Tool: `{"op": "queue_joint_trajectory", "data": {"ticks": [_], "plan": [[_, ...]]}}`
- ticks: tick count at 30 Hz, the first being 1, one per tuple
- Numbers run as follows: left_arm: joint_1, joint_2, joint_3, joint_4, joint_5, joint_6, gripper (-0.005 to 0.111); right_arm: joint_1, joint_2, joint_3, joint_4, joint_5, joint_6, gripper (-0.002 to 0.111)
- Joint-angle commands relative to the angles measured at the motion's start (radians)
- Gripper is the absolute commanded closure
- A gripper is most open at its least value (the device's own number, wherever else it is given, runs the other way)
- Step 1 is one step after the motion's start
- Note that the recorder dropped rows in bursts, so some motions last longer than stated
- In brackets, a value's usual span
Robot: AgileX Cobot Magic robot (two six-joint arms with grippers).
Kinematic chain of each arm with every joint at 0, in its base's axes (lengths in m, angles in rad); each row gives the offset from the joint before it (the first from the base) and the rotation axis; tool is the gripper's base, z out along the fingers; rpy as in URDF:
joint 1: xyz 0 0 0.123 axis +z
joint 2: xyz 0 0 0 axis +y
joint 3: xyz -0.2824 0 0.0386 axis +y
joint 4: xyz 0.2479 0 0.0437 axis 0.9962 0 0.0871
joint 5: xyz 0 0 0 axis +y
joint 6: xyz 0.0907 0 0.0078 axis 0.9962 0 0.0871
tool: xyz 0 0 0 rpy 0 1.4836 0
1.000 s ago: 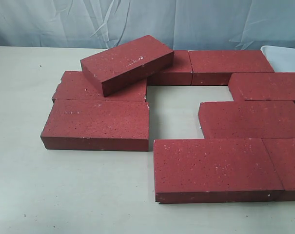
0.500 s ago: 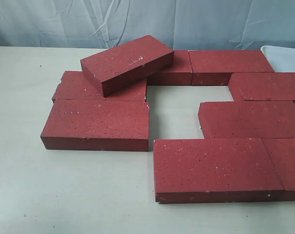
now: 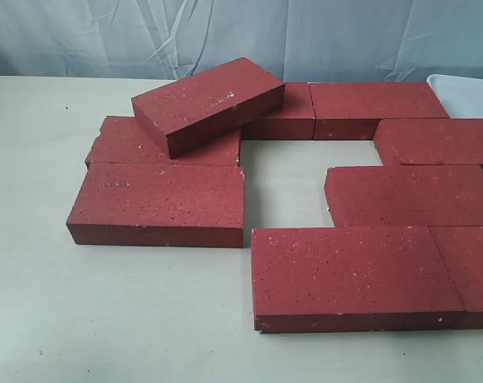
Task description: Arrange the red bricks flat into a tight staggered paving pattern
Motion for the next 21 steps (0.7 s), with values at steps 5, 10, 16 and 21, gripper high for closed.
{"op": "queue_joint_trajectory", "data": {"ticks": [5,10,16,21], "plan": [[0.002,-0.004,0.005,0.023,-0.108,-0.001,0.107,0.003,0.113,-0.017,0.042,0.002,-0.013,0.108],[0.002,-0.004,0.005,0.023,-0.172,-0.001,0.107,0.003,0.154,-0.076,0.046,0.016,-0.024,0.108],[0.002,-0.004,0.005,0.016,-0.232,-0.001,0.107,0.003,0.212,-0.167,0.046,0.032,-0.045,0.108],[0.002,-0.004,0.005,0.016,-0.348,-0.008,0.107,0.003,0.251,-0.202,0.046,0.033,-0.050,0.108]]}}
